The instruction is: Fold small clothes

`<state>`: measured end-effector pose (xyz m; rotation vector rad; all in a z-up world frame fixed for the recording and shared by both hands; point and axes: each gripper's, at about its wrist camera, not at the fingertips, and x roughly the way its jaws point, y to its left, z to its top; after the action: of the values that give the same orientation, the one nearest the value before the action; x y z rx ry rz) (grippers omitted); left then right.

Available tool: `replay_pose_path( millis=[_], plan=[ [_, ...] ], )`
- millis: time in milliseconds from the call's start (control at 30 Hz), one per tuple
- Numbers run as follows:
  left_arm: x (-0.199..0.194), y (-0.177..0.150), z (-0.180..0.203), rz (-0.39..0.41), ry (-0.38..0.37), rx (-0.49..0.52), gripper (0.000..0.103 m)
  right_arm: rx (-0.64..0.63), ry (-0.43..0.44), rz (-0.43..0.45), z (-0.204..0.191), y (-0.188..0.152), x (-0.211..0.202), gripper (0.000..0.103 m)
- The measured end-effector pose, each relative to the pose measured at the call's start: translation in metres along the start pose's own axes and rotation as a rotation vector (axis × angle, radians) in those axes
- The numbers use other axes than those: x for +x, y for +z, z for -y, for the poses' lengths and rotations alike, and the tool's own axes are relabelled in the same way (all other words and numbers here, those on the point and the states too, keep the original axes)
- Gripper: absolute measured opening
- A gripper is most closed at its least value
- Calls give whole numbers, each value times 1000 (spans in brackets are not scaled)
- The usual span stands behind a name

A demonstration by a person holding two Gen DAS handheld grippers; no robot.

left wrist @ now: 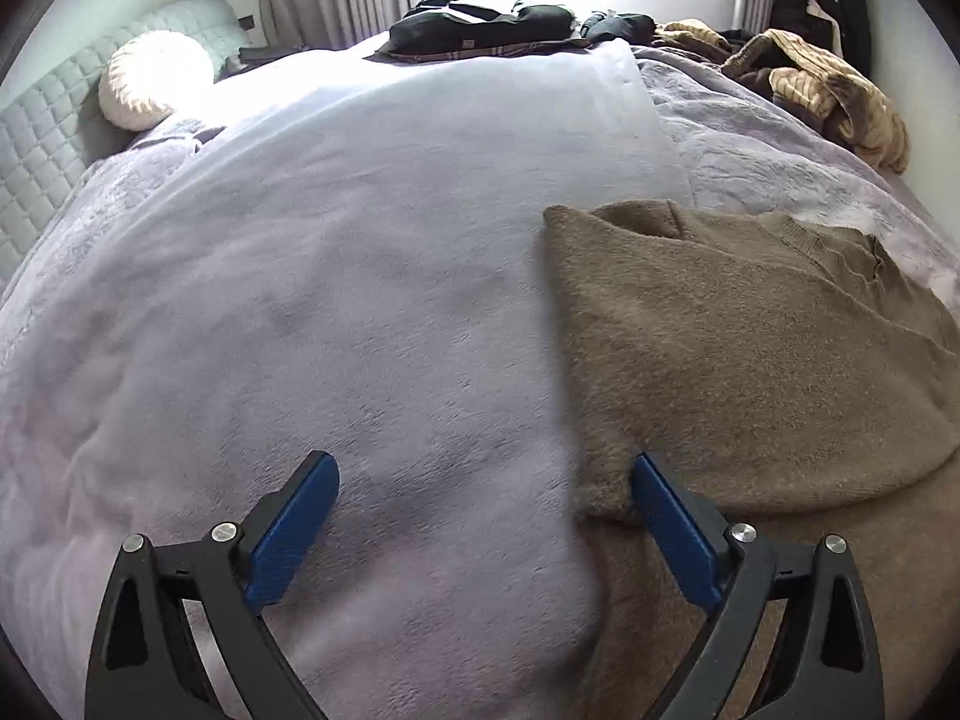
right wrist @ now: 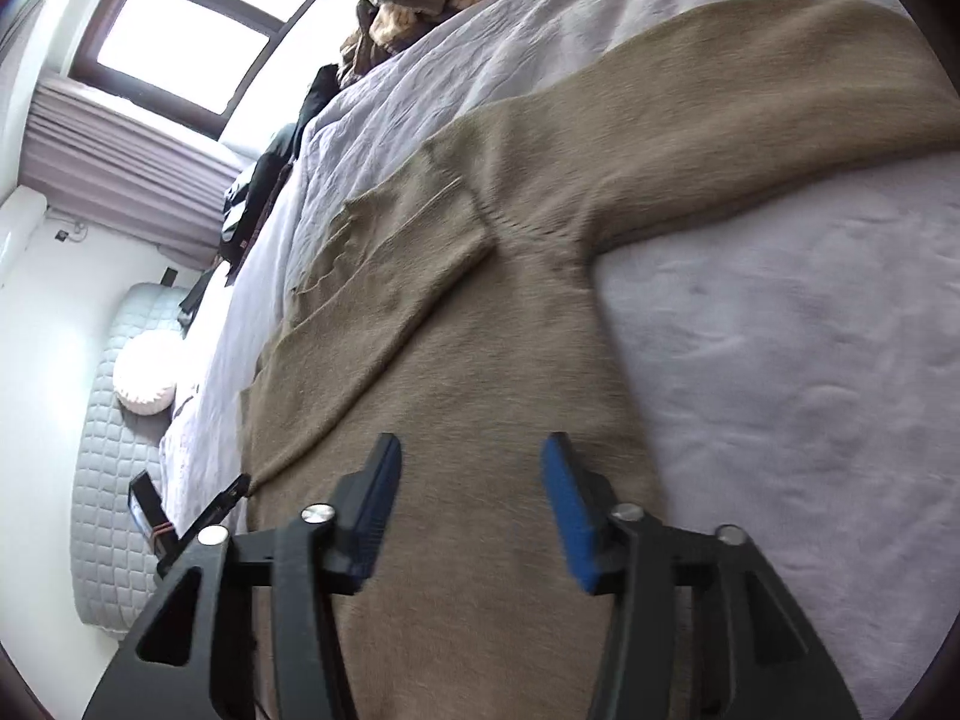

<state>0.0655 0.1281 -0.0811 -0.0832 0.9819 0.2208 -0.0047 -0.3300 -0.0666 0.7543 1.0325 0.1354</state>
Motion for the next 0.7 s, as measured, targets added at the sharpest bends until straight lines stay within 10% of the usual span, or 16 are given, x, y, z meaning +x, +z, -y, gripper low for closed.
replay_pose_path(
  millis=[333, 700],
  plan=[
    [-35, -9, 32, -28, -102, 24, 98, 43, 61, 12, 17, -12, -11, 55],
    [-81, -42, 149, -53, -274, 202, 98, 116, 75, 123, 63, -3, -67, 55]
  ],
)
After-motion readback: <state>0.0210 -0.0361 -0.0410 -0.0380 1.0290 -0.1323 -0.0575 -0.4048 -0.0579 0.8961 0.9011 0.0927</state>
